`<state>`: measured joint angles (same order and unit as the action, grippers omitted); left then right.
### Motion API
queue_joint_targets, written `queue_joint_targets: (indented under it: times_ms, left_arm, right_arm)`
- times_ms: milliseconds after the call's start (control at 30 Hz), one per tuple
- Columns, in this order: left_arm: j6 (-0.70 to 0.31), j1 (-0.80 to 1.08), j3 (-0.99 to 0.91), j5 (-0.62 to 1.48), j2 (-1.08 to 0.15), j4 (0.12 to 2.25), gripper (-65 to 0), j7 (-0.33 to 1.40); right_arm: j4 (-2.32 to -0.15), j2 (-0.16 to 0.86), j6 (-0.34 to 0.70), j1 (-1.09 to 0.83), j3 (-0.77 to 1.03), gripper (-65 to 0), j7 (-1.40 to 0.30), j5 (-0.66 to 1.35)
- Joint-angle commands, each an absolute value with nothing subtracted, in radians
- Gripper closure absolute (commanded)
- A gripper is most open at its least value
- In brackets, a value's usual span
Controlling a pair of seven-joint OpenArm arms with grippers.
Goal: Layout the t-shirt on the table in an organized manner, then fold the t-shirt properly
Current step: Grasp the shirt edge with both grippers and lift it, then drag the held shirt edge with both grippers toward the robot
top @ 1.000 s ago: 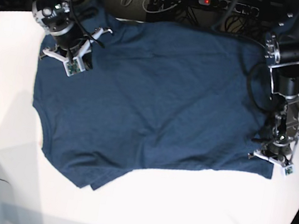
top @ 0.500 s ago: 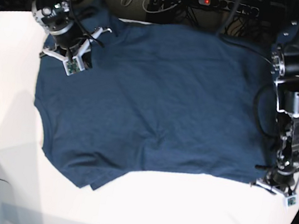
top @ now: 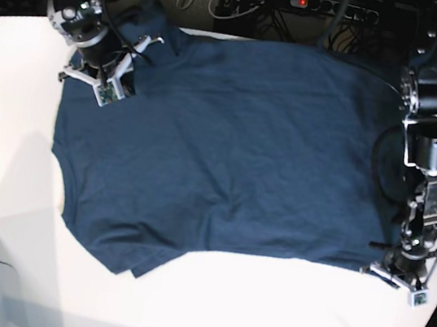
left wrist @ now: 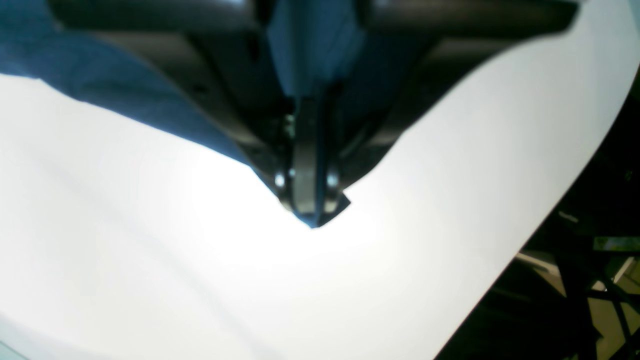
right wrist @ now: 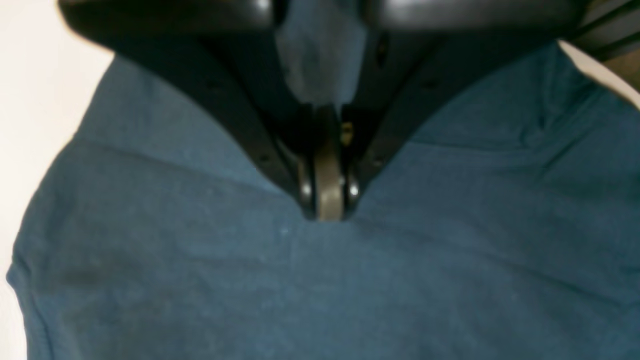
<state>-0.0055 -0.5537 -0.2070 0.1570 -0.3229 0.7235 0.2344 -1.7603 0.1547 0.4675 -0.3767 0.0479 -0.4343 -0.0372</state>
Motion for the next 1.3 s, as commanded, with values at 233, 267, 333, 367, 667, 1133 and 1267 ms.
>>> queue_joint_targets:
  times_ms: [233,267,333,367,667,1133,1267]
  left_arm:
    - [0.001,-0.527,-0.217,0.156,-0.36,0.756,-36.5,0.209]
    - [0.001,-0.521,-0.219,0.16,-0.364,0.773,-37.6,0.213]
    - [0.002,-0.493,-0.22,0.165,-0.372,0.837,-36.2,0.219]
    - [0.002,-0.473,-0.22,0.166,-0.369,0.88,-34.7,0.219]
    - [0.002,-0.211,-0.22,0.211,-0.257,1.267,-3.6,0.444]
    - [0.004,-0.031,-0.22,0.209,-0.295,1.194,0.0,0.499]
    - [-0.001,0.027,-0.22,0.214,-0.317,1.21,0.0,0.499]
  right_arm:
    - [-1.776,0.163,0.466,-0.369,0.053,0.0,-0.409,-0.028]
    - [-1.776,0.163,0.466,-0.364,0.053,0.0,-0.409,-0.028]
    - [-1.778,0.163,0.466,-0.341,0.053,0.0,-0.407,-0.028]
    - [-1.778,0.163,0.466,-0.326,0.053,0.0,-0.407,-0.028]
    - [-1.641,0.159,0.466,-0.099,0.101,0.0,-0.415,-0.028]
    - [-1.351,0.22,0.466,-0.007,0.105,0.0,-0.406,-0.028]
    - [-1.423,0.234,0.466,-0.113,0.105,0.0,-0.404,-0.028]
